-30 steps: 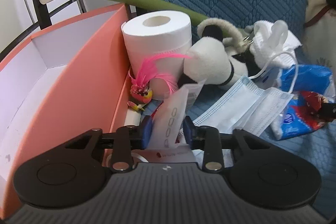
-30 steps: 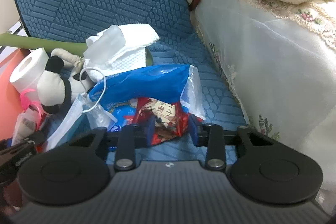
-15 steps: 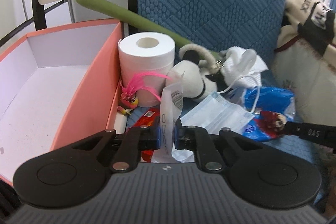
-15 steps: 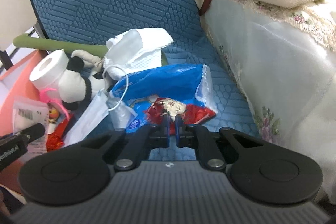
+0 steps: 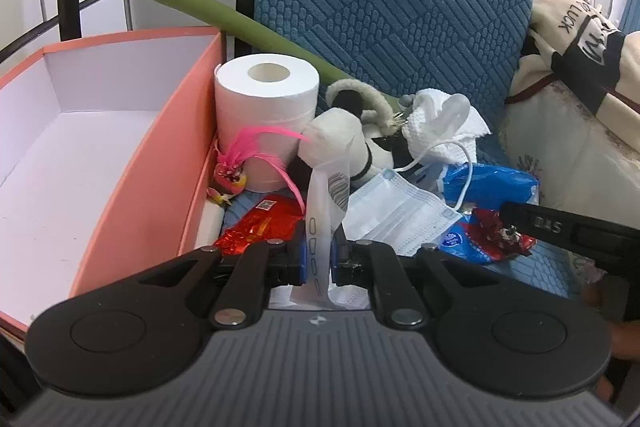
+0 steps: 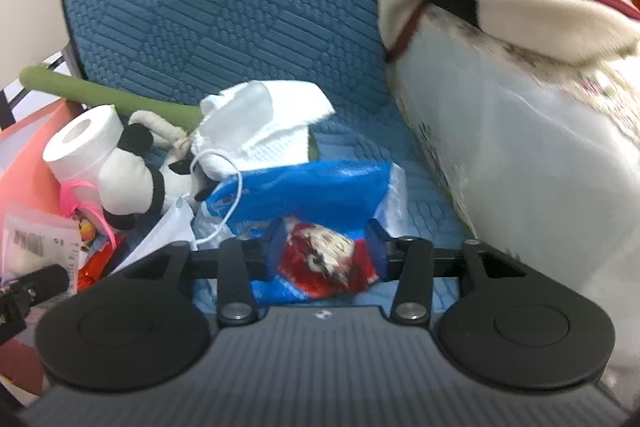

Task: Organize soft objects
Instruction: 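Lift both held items and carry them over the pink-rimmed box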

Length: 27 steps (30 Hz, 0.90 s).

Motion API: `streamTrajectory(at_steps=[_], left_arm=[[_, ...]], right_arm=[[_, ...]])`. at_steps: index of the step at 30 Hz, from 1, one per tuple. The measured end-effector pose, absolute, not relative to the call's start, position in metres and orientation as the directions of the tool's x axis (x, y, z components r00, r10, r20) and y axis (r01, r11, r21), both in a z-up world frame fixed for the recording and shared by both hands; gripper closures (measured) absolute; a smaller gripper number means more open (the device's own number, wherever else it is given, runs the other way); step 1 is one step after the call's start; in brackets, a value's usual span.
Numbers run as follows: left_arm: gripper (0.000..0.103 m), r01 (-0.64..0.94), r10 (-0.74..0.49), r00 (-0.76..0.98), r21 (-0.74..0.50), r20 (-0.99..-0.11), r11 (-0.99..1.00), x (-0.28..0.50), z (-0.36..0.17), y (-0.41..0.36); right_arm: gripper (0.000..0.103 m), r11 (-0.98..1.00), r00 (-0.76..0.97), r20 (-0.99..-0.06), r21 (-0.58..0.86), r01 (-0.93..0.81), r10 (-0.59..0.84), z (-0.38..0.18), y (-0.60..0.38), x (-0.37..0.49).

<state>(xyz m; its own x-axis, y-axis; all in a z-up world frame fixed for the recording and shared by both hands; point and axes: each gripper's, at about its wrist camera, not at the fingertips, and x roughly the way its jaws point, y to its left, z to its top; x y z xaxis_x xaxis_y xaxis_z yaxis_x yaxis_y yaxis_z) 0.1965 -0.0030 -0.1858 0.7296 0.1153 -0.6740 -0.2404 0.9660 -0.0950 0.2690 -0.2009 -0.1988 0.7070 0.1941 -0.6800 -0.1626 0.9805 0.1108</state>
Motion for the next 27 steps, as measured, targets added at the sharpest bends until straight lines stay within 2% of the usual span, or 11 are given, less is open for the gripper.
streamTrajectory(at_steps=[8, 10, 12, 14, 18, 27], left_arm=[[0.091, -0.223, 0.098, 0.726, -0.098, -0.681, 0.970, 0.196, -0.187, -0.008], [0.090, -0.222, 0.095, 0.726, -0.102, -0.681, 0.970, 0.195, -0.187, -0.007], [0.091, -0.225, 0.093, 0.726, -0.107, -0.681, 0.968, 0.196, -0.187, -0.006], [0.091, -0.225, 0.093, 0.727, -0.108, -0.681, 0.968, 0.196, -0.187, -0.006], [0.090, -0.218, 0.076, 0.724, -0.122, -0.686, 0.968, 0.194, -0.184, -0.004], [0.090, -0.183, 0.017, 0.723, -0.167, -0.691, 0.969, 0.184, -0.170, 0.000]], right_arm=[[0.051, 0.980, 0.611, -0.770, 0.096, -0.174, 0.183, -0.223, -0.191, 0.287], [0.051, 0.980, 0.609, -0.769, 0.122, -0.160, 0.195, -0.222, -0.195, 0.286], [0.058, 0.977, 0.605, -0.767, 0.158, -0.145, 0.214, -0.221, -0.200, 0.286], [0.060, 0.974, 0.607, -0.761, 0.180, -0.137, 0.226, -0.217, -0.204, 0.285], [0.061, 0.976, 0.642, -0.735, 0.144, -0.165, 0.217, -0.202, -0.203, 0.273], [0.061, 0.966, 0.616, -0.744, 0.197, -0.165, 0.257, -0.174, -0.206, 0.230]])
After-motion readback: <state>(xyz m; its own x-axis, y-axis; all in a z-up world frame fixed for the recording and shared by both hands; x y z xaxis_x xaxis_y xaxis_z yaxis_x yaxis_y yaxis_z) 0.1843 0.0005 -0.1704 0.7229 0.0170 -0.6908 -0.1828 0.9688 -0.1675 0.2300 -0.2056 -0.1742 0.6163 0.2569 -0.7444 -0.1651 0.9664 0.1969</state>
